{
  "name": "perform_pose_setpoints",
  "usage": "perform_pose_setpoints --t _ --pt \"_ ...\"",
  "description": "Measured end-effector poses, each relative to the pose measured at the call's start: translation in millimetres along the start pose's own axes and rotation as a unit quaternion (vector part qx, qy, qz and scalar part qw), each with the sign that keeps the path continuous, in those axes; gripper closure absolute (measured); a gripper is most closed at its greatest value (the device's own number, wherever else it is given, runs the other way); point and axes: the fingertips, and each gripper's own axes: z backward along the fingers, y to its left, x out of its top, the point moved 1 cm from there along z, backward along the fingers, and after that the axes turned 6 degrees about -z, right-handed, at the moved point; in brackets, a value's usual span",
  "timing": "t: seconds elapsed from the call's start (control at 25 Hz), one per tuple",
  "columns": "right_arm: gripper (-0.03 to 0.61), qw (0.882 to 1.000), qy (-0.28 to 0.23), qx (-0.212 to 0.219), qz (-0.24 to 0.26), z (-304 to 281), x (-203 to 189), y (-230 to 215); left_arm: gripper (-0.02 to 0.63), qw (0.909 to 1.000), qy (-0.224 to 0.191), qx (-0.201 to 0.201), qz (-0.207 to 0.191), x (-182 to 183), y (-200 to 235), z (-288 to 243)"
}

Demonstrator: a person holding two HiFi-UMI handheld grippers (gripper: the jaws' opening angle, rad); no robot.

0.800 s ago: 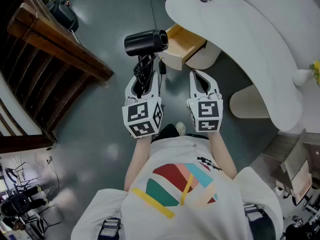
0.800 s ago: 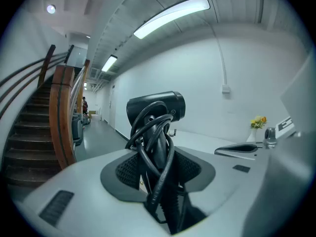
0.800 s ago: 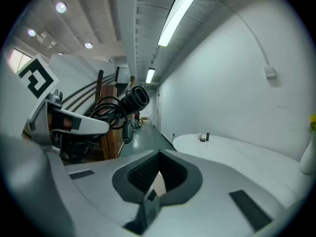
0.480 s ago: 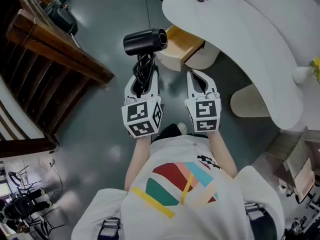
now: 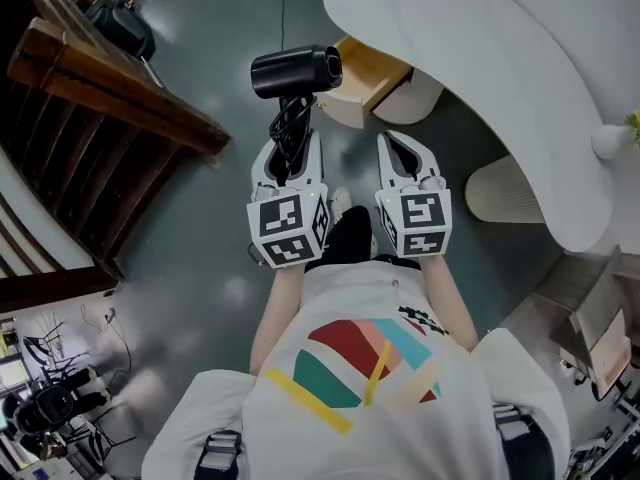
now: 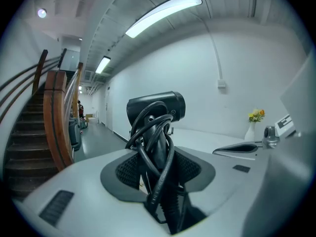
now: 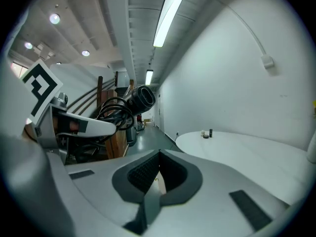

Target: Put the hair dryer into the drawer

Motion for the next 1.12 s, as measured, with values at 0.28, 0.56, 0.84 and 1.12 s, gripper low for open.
perform_pose_setpoints --t 0.28,0.56,0.84,1.12 --pt "0.566 1.000 0.002 -0.013 0.009 1 1 -10 0.434 0.9998 0.004 -0.015 -0.014 3 -12 -13" --pt "0.567 1.000 0.000 -0.023 0.014 -7 8 -20 0.434 0.9993 0.002 -0.030 -0.020 9 -18 -32" --pt "0.566 0.999 0.006 -0.027 0.027 -37 12 -29 0.434 0.9992 0.002 -0.039 -0.009 12 -5 -69" --pt "0.566 0.999 0.016 -0.033 0.032 -98 26 -47 0.434 0.9988 -0.001 -0.049 -0.003 28 18 -138"
